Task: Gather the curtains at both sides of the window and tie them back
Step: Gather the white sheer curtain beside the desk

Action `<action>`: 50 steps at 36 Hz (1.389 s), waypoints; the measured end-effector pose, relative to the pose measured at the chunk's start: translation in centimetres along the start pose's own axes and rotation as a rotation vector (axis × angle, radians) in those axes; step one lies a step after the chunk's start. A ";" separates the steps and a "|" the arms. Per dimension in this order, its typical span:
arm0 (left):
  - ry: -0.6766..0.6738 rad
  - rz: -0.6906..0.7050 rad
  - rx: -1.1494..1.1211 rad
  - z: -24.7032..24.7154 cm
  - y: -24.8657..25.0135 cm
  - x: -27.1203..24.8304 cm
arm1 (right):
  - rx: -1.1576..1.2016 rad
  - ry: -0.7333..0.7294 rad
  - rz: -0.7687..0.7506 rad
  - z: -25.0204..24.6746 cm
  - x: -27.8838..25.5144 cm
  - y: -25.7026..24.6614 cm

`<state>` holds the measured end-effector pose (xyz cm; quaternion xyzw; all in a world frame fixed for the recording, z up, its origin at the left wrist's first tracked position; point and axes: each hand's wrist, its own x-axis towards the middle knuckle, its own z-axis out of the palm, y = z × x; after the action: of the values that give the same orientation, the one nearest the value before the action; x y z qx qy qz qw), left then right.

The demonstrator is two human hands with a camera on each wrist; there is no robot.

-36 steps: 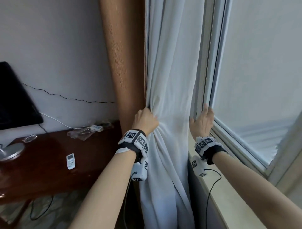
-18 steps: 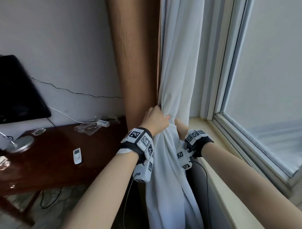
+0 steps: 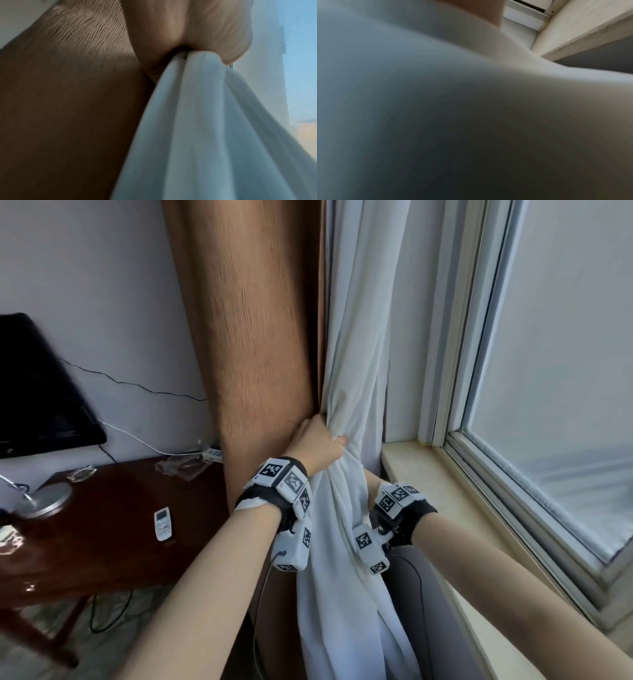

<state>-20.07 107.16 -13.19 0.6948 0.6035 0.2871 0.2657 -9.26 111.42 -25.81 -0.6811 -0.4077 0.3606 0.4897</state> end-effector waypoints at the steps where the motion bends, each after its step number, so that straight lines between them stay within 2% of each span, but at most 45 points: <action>1: 0.003 0.001 0.002 -0.1 0.0 -0.1 | 0.072 -0.037 -0.005 0.1 0.0 -0.1; 2: 0.005 0.000 0.002 -0.2 -0.1 -0.3 | -0.086 -0.103 -0.149 0.0 0.0 0.0; 3: 0.011 -0.003 0.001 -0.3 -0.2 -0.4 | -0.008 -0.140 -0.119 0.1 0.2 -0.6; 4: 0.020 -0.002 0.002 -0.4 -0.3 -0.5 | 0.117 -0.284 -0.025 -0.1 -0.5 -1.5; 5: 0.031 0.000 0.008 -0.5 -0.4 -0.6 | 0.228 -0.368 -0.029 -0.7 -1.1 -1.8; 6: 0.043 0.001 0.016 -0.5 -0.4 -0.7 | 0.249 -0.377 -0.116 -1.2 -1.2 -1.5; 8: 0.057 -0.005 0.036 -0.7 -0.4 -1.2 | 0.091 -0.244 -0.329 -1.1 -0.6 -1.1; 11: 0.082 -0.009 0.069 -0.8 -0.4 -1.7 | -0.210 -0.011 -0.514 -1.6 0.4 0.1; 14: 0.117 -0.039 0.135 -1.0 -0.4 -2.0 | -0.345 0.126 -0.569 -3.5 -0.1 1.4; 19: 0.190 -0.055 0.231 -0.7 -0.2 -2.5 | -0.382 0.217 -0.619 -5.6 -1.3 2.8; 22: 0.257 -0.051 0.262 -0.2 0.2 -2.9 | -0.412 0.277 -0.754 -6.7 -3.1 3.2; 25: 0.289 -0.049 0.245 0.0 0.5 -3.0 | -0.400 0.223 -0.908 -7.6 -5.7 3.1; 30: 0.254 -0.039 0.206 0.4 1.2 -2.9 | -0.446 -0.005 -1.104 -7.1 -9.8 1.6; 32: 0.224 -0.024 0.193 0.5 1.4 -2.8 | -0.509 -0.111 -1.103 -6.3 -10.6 0.9; 34: 0.175 -0.010 0.190 0.4 1.4 -2.7 | -0.612 -0.257 -0.998 -5.9 -10.4 0.5; 36: 0.123 -0.004 0.180 0.1 1.3 -2.7 | -0.689 -0.332 -0.911 -6.1 -9.5 0.5; 40: 0.022 -0.012 0.176 -0.3 1.0 -2.6 | -0.767 -0.205 -0.805 -7.4 -8.6 0.0; 43: -0.067 0.024 0.118 0.1 1.0 -2.2 | -0.832 -0.183 -0.832 -7.1 -9.4 -0.4; 45: -0.164 0.041 -0.050 0.2 1.7 -2.5 | -0.857 -0.181 -0.860 -6.5 -10.1 -0.7; 47: -0.270 -0.002 -0.272 0.1 2.7 -2.6 | -0.878 -0.165 -0.871 -6.0 -10.4 -1.0; 48: -0.291 -0.022 -0.301 0.1 3.1 -2.6 | -0.897 -0.159 -0.881 -5.8 -10.3 -1.0; 50: -0.257 -0.013 -0.171 0.2 3.5 -2.6 | -0.926 -0.140 -0.920 -5.5 -10.4 -1.1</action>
<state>-17.82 104.09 -11.06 0.6969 0.5423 0.2444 0.4006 -8.81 100.11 -22.36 -0.5524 -0.8015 -0.0550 0.2223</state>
